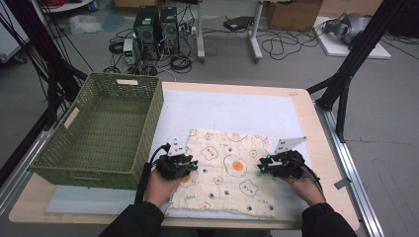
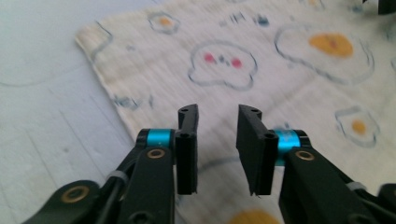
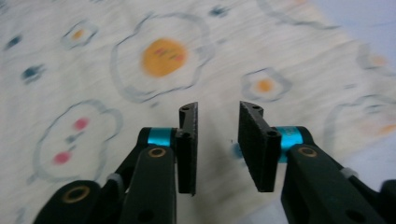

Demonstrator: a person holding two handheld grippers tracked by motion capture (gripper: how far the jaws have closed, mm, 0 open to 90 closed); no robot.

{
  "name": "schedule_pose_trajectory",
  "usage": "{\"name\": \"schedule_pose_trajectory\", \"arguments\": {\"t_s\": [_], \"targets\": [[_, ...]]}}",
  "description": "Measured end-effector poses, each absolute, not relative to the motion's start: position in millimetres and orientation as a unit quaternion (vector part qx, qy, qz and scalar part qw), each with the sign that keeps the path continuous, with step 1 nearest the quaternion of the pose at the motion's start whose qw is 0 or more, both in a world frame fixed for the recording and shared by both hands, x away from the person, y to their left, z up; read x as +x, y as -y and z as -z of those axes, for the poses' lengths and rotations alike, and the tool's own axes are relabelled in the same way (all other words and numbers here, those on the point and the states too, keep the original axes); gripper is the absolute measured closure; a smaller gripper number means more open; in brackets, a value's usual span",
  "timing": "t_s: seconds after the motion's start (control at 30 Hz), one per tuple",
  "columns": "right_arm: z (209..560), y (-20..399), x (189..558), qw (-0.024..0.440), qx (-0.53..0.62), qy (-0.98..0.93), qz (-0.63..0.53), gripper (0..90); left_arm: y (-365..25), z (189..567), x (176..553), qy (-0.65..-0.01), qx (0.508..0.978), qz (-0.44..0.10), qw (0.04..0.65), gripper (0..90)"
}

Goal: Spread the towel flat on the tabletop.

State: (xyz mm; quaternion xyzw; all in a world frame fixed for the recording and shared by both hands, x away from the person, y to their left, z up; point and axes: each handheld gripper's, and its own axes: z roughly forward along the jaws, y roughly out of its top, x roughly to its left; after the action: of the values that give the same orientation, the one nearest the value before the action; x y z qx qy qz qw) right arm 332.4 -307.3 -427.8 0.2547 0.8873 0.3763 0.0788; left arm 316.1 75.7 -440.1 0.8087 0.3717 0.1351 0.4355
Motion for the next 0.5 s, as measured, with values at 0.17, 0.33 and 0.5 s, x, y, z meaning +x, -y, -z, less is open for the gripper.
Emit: {"name": "schedule_pose_trajectory", "arguments": {"t_s": [0.17,0.33,0.5], "targets": [[422.9,317.3,367.5,0.116,0.328,-0.863,-0.367,58.6,-68.7,436.5,339.2,-0.406,0.789,-0.160,0.432,70.5],[435.4,315.6,391.5,0.121,0.356,-0.863,-0.337,71.3,-69.3,439.6,357.0,-0.440,0.773,-0.166,0.427,75.0],[437.2,309.6,401.1,0.129,0.349,-0.865,-0.336,89.1,-69.7,441.1,371.3,-0.462,0.763,-0.170,0.420,77.2]]}}
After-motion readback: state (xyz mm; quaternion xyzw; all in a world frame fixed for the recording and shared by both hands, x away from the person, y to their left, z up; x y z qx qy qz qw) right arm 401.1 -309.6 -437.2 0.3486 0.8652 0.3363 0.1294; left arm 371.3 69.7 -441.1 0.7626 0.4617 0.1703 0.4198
